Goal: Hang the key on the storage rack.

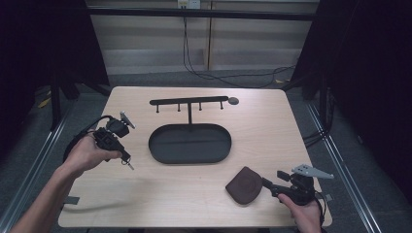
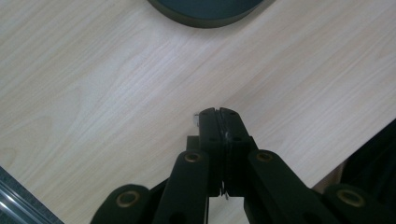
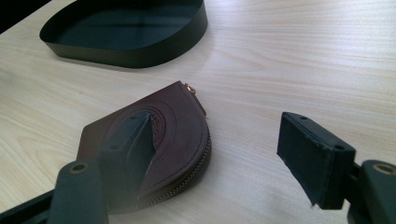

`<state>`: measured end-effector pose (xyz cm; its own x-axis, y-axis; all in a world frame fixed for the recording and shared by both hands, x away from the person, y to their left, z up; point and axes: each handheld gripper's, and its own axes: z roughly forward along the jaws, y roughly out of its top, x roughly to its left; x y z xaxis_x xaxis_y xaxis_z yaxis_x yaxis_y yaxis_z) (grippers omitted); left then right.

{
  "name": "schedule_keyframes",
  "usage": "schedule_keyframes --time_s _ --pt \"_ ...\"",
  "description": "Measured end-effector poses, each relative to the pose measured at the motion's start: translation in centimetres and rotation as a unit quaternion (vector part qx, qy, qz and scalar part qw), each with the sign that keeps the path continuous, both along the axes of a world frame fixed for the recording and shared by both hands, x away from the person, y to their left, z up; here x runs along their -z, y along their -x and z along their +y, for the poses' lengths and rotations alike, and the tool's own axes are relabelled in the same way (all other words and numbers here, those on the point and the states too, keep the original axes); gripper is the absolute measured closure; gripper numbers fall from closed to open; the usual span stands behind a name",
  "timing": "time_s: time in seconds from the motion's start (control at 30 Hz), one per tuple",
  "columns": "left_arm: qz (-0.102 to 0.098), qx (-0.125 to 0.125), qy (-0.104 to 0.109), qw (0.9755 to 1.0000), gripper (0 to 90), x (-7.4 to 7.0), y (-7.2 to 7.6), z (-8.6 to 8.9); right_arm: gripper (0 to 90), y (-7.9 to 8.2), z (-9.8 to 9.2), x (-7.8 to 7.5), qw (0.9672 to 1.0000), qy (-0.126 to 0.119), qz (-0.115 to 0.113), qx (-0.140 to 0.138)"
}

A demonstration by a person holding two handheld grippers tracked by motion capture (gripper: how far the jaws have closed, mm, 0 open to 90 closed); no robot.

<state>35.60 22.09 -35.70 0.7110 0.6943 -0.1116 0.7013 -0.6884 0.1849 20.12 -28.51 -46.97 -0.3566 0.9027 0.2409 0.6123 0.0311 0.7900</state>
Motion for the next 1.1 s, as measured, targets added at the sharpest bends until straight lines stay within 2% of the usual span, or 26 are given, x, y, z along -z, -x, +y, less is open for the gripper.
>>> schedule_keyframes --time_s 0.1,0.23,0.57,0.83,1.0,1.1 --pt "-0.008 0.002 0.005 1.0000 89.3 -0.8 0.0 -0.1 26.9 0.0 0.1 0.0 1.0000 0.001 0.002 -0.002" --pt "-0.011 -0.011 -0.008 0.9998 89.4 -1.5 -0.2 -0.6 26.8 0.0 0.0 0.0 1.0000 0.000 0.001 -0.001" --pt "-0.022 0.005 0.005 0.9997 89.2 -3.8 -0.9 -1.6 27.0 0.0 0.1 0.0 1.0000 0.002 0.000 0.000" --pt "-0.024 0.013 -0.002 0.9996 89.3 -5.0 -1.4 -2.6 26.8 0.0 0.0 0.0 1.0000 0.000 -0.001 0.000" --pt "-0.024 0.020 -0.018 0.9993 89.2 -5.5 -1.7 -3.3 26.5 0.1 0.0 0.0 1.0000 0.003 -0.002 0.002" --pt "-0.022 0.024 -0.020 0.9993 89.2 -5.9 -2.0 -3.6 26.4 0.1 0.0 0.0 1.0000 0.003 -0.003 0.000"
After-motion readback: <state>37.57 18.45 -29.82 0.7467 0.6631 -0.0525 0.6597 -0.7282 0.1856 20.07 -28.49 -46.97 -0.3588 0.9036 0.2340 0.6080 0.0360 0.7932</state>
